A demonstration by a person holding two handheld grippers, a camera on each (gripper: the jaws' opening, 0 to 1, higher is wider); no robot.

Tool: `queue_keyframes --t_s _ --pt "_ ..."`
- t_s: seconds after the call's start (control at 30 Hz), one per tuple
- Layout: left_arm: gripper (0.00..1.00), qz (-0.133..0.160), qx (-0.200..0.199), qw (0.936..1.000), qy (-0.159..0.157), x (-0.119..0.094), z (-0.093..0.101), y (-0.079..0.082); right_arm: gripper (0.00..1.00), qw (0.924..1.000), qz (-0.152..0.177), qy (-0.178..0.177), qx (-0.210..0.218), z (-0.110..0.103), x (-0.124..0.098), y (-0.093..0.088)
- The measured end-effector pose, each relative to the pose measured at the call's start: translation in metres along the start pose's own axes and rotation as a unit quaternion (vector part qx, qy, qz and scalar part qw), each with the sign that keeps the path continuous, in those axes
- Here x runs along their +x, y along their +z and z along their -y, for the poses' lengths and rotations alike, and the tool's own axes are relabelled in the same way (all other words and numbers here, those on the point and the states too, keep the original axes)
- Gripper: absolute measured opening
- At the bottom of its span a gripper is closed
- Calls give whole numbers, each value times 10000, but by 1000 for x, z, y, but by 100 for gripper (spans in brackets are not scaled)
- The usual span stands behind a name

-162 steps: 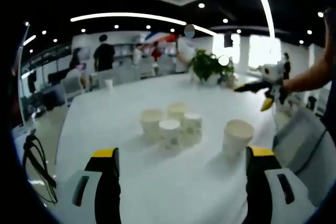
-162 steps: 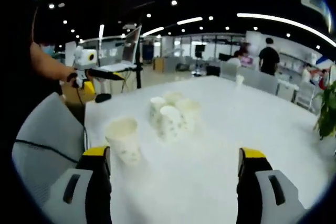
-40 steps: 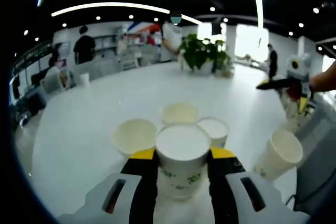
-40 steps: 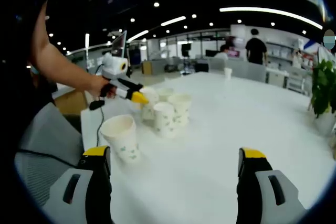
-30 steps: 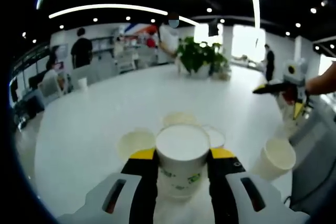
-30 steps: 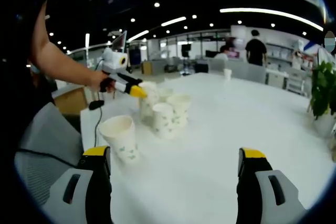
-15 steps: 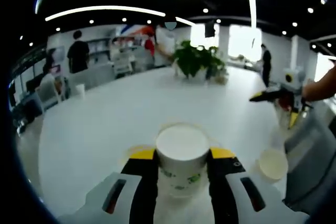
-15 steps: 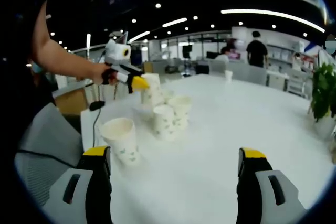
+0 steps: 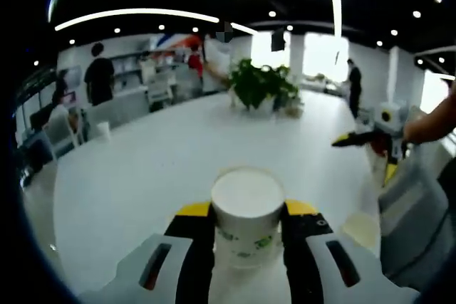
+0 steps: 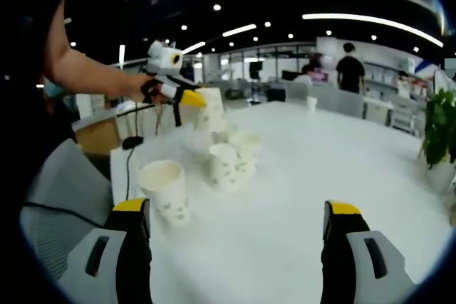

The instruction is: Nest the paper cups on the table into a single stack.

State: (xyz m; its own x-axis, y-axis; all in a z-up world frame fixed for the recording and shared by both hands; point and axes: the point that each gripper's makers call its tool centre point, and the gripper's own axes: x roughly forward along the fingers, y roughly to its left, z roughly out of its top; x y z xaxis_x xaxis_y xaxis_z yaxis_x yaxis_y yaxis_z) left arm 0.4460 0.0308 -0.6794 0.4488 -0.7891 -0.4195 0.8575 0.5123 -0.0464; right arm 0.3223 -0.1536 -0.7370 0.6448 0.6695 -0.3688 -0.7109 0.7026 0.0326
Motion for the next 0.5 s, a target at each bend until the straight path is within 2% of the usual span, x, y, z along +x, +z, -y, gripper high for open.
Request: queue_keyframes --t_s 0.2,0.5 --pt "34 -66 169 9998 -82 -1 3 16 100 10000 10 9 -13 0 1 1" --pt "34 -68 209 9996 -188 -1 6 29 100 10000 9 15 -36 1 0 3"
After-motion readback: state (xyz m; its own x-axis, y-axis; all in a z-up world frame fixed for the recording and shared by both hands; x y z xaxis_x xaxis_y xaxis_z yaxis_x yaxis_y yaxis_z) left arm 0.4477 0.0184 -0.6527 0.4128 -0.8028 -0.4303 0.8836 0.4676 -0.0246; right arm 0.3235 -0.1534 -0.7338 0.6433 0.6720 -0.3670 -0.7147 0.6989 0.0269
